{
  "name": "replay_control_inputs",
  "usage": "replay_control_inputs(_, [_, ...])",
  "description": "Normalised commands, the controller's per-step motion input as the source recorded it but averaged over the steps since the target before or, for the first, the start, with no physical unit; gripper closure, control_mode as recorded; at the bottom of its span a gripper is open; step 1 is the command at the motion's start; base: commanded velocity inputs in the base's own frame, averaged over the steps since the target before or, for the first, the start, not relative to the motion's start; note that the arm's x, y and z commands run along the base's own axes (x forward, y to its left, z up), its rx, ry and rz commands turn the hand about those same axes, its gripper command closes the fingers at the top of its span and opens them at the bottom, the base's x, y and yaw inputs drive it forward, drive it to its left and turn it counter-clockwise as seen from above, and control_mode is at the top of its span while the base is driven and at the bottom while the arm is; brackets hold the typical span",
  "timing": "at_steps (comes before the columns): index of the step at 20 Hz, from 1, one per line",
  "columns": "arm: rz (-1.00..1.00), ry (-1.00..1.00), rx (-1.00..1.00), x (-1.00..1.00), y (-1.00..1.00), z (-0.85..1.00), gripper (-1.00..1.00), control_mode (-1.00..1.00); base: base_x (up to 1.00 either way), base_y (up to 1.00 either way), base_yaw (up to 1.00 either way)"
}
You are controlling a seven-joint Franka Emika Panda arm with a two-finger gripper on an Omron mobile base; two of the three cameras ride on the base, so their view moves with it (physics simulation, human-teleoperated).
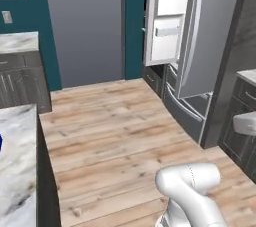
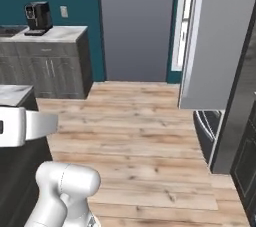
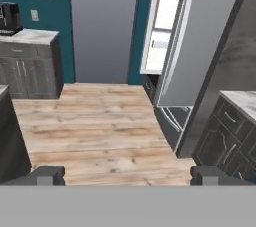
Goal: Take the cupcake and donut from the fridge and place them on the empty tray on the dining counter.
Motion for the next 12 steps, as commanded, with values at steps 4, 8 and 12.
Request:
replay_control_inputs(4, [0.0, 0.0, 0.0, 0.0, 0.0, 0.0, -1.0, 1.0, 0.97, -0.02, -0.43])
replay_control_inputs(8, [0.0, 0.0, 0.0, 0.0, 0.0, 0.0, -1.0, 1.0, 0.35, 0.04, -0.89])
replay_control_inputs(12, [0.0, 0.0, 0.0, 0.0, 0.0, 0.0, -1.0, 1.0, 0.19, 0.19, -0.97])
